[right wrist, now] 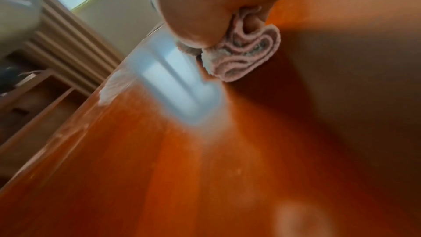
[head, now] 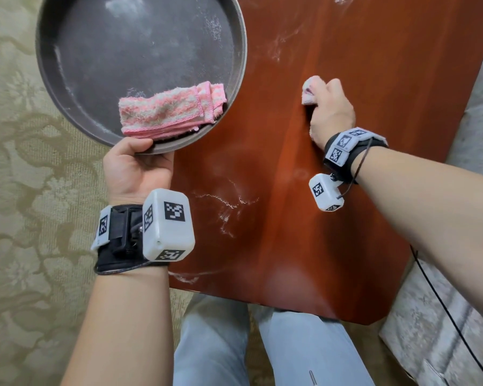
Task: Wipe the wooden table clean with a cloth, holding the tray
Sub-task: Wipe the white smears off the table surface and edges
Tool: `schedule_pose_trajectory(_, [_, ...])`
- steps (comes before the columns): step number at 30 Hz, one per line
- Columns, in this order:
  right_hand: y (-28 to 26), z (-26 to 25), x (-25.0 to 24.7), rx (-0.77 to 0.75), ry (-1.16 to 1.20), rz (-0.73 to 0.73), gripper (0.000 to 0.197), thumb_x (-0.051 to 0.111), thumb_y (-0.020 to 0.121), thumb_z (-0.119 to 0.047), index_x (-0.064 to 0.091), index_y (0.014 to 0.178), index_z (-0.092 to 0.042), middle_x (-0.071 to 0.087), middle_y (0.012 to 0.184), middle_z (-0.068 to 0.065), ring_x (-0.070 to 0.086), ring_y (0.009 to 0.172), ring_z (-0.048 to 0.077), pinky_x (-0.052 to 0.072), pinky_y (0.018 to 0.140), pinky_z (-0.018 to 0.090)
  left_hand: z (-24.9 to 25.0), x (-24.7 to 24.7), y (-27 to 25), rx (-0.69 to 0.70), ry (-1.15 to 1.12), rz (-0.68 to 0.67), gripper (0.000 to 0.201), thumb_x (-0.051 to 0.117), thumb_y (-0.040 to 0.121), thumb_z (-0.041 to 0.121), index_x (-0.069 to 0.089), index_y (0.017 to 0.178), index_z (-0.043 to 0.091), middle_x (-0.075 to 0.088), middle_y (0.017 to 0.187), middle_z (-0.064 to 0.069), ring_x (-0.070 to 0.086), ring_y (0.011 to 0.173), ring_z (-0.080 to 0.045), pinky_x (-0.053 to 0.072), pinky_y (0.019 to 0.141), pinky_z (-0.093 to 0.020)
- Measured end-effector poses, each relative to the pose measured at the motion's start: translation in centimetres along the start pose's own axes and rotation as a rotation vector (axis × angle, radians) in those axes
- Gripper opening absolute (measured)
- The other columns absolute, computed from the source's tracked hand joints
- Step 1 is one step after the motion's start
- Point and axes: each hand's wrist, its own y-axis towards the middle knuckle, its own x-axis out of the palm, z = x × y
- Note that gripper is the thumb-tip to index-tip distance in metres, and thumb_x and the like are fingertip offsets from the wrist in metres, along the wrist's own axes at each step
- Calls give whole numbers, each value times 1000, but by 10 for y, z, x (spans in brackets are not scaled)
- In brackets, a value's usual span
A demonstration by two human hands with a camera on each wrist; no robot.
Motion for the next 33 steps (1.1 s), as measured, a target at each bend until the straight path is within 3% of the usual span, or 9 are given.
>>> schedule_pose_trajectory(2, [-12,-11,10,-99,9,-45,41,40,77,-8,51,110,-30,38,95,0,47,71,24,41,58,33,2,-1,-2,1,1,4,63,55,36,-17,66,97,-9,68,107,-24,67,103,-43,53,95,-48])
schedule_pose_trajectory(4, [-34,-24,23,-185,99,-113,38,34,79,-14,52,107,-32,40,93,-5,49,74,21,47,62,37,4,-1,-4,6,0,3,62,55,36,-17,67,96,-10,68,108,-25,67,103,-43,53,97,-48])
schedule_pose_trajectory(7, [-79,-44,45,-317,95,-230,46,41,74,-3,54,107,-32,40,92,-11,51,80,17,49,59,38,6,2,-10,13,16,-8,65,54,37,-16,65,101,-9,69,107,-25,68,101,-42,53,97,-47])
schedule_pose_trajectory(11, [-115,-61,61,-431,-83,-361,59,53,81,2,48,134,-23,45,106,7,50,85,28,35,51,34,10,5,-15,28,35,-24,68,54,37,-15,63,104,-8,69,104,-24,70,97,-42,53,95,-48])
schedule_pose_trajectory(13, [-110,-60,56,-431,-24,-355,55,51,82,0,48,130,-26,43,102,5,50,78,26,33,51,33,9,7,-16,35,44,-20,69,55,36,-15,62,105,-8,69,105,-24,69,99,-41,53,97,-48])
schedule_pose_trajectory(17, [-83,-38,19,-210,199,-131,39,37,79,-14,53,107,-34,37,90,-3,44,64,20,39,58,29,2,13,-15,9,57,-24,59,56,35,-16,69,92,-10,69,105,-24,68,99,-41,50,101,-46])
schedule_pose_trajectory(23, [-41,22,-16,131,92,94,55,31,80,-7,53,124,-30,41,101,7,46,72,27,47,70,39,-9,16,-14,-11,79,-25,51,53,38,-16,72,85,-10,69,102,-23,69,98,-41,53,97,-48])
schedule_pose_trajectory(28, [-46,26,-7,165,9,53,58,38,76,1,50,126,-24,42,105,13,49,74,34,46,67,41,-6,8,-14,-13,72,-19,53,52,39,-16,70,88,-11,69,101,-24,68,98,-41,52,97,-49])
schedule_pose_trajectory(33, [-58,4,11,108,1,10,54,39,73,-2,47,119,-27,40,99,7,52,71,33,47,61,38,7,-9,-16,-4,48,-23,58,52,39,-16,66,94,-9,70,96,-23,70,91,-41,53,93,-49])
